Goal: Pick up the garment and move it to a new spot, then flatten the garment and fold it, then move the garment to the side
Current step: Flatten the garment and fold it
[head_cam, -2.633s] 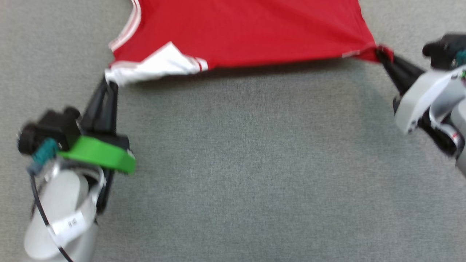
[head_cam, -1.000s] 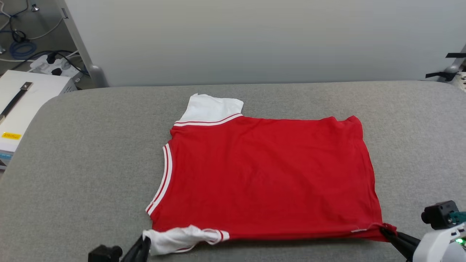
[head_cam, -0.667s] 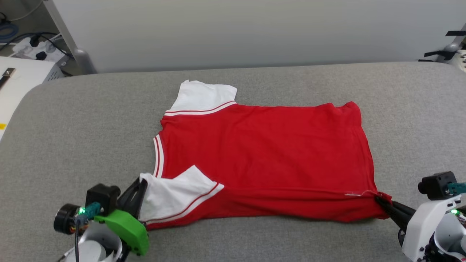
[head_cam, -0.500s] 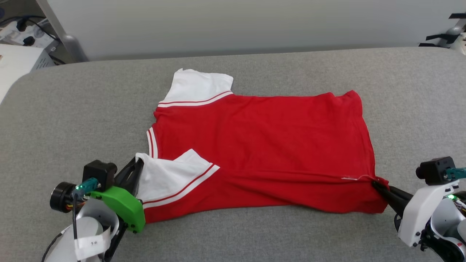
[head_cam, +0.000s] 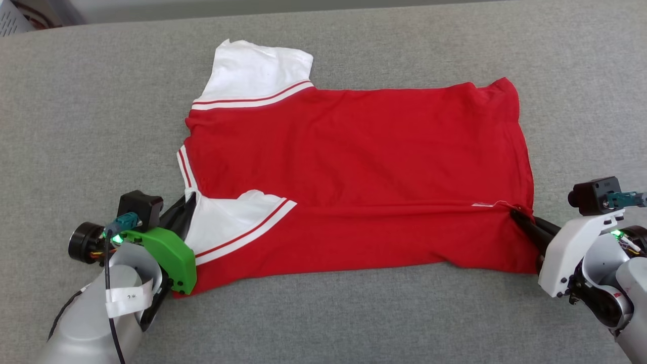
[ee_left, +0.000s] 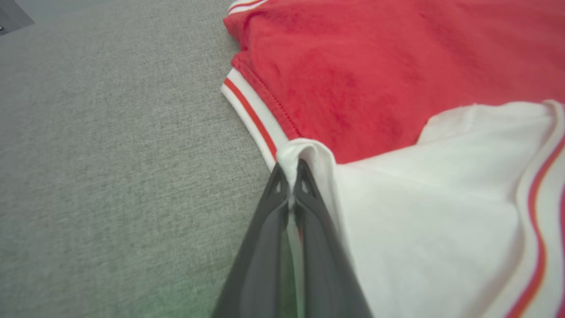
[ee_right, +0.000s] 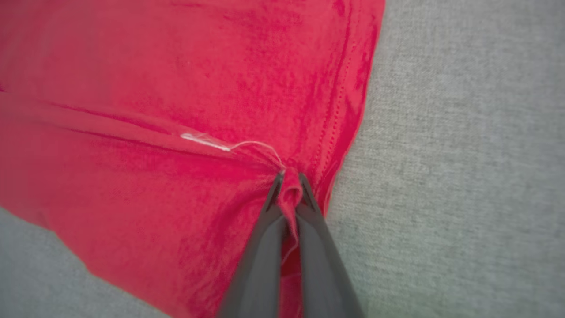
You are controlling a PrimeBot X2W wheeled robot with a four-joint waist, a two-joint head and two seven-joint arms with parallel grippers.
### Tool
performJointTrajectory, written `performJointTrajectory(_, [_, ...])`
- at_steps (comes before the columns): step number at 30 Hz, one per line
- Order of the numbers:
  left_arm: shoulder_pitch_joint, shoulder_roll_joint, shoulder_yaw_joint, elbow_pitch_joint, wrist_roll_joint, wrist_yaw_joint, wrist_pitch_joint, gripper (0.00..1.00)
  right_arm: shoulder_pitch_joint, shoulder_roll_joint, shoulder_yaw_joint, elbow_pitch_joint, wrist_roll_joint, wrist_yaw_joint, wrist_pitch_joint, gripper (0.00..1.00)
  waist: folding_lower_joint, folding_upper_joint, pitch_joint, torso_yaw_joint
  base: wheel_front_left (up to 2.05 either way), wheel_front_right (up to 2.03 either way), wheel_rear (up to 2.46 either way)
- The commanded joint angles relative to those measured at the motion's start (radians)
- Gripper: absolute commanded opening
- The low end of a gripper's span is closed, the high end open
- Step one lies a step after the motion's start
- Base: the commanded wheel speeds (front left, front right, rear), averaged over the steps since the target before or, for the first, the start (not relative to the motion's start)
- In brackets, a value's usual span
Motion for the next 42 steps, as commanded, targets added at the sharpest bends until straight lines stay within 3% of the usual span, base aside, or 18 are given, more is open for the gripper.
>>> performJointTrajectory(1, [-0.013, -0.005, -0.022, 0.025, -0.012, -0.003, 0.0, 0.0, -0.017, 0.005, 0.008, 0.026, -0.01, -0.001, 0.0, 0.0, -0.0001, 0.0, 0.004, 0.009, 0.0, 0.0, 0.0])
performJointTrajectory(7, [-0.035, -0.02, -0.087, 0.087, -0.056, -0.003, -0.021, 0.0, -0.024, 0.03, 0.012, 0.088, -0.005, -0.001, -0.027, 0.0, -0.0001, 0.0, -0.016, 0.024, 0.0, 0.0, 0.0])
performJointTrajectory(8, [-0.038, -0.02, -0.091, 0.093, -0.061, -0.003, -0.024, 0.21, -0.022, 0.031, 0.011, 0.091, -0.005, -0.001, -0.035, 0.08, -0.0001, 0.0, -0.023, 0.028, 0.0, 0.0, 0.0])
performJointTrajectory(9, [-0.042, -0.019, -0.093, 0.099, -0.065, -0.003, -0.027, 1.0, -0.018, 0.03, 0.006, 0.093, -0.006, -0.001, -0.049, 0.36, -0.0001, 0.0, -0.032, 0.032, 0.0, 0.0, 0.0])
performJointTrajectory(10, [-0.046, -0.017, -0.093, 0.1, -0.065, -0.003, -0.029, 1.0, -0.013, 0.029, -0.001, 0.094, -0.007, -0.001, -0.062, 0.75, -0.0001, 0.0, -0.041, 0.036, 0.0, 0.0, 0.0])
performJointTrajectory(11, [-0.049, -0.015, -0.092, 0.101, -0.066, -0.003, -0.031, 1.0, -0.007, 0.025, -0.008, 0.092, -0.012, -0.001, -0.078, 1.0, -0.0001, 0.0, -0.052, 0.041, 0.0, 0.0, 0.0])
performJointTrajectory(17, [-0.054, 0.023, -0.089, 0.058, -0.068, -0.003, -0.034, 1.0, 0.061, 0.009, -0.072, 0.038, -0.036, -0.001, -0.147, 1.0, -0.0001, 0.0, -0.114, 0.07, 0.0, 0.0, 0.0])
performJointTrajectory(22, [-0.063, 0.076, -0.113, -0.023, -0.144, -0.003, 0.019, 1.0, 0.122, 0.007, -0.128, -0.029, -0.064, -0.001, -0.144, 1.0, -0.0001, 0.0, -0.155, 0.086, 0.0, 0.0, 0.0])
performJointTrajectory(34, [-0.107, 0.229, -0.283, -0.315, -0.428, -0.003, 0.534, 1.0, 0.225, 0.056, -0.218, -0.154, -0.141, -0.001, -0.042, 1.0, -0.0001, 0.0, -0.209, 0.091, 0.0, 0.0, 0.0])
performJointTrajectory(42, [-0.125, 0.245, -0.348, -0.342, -0.55, -0.003, 0.79, 1.0, 0.253, 0.075, -0.246, -0.199, -0.164, -0.001, 0.008, 1.0, -0.0001, 0.0, -0.209, 0.063, 0.0, 0.0, 0.0])
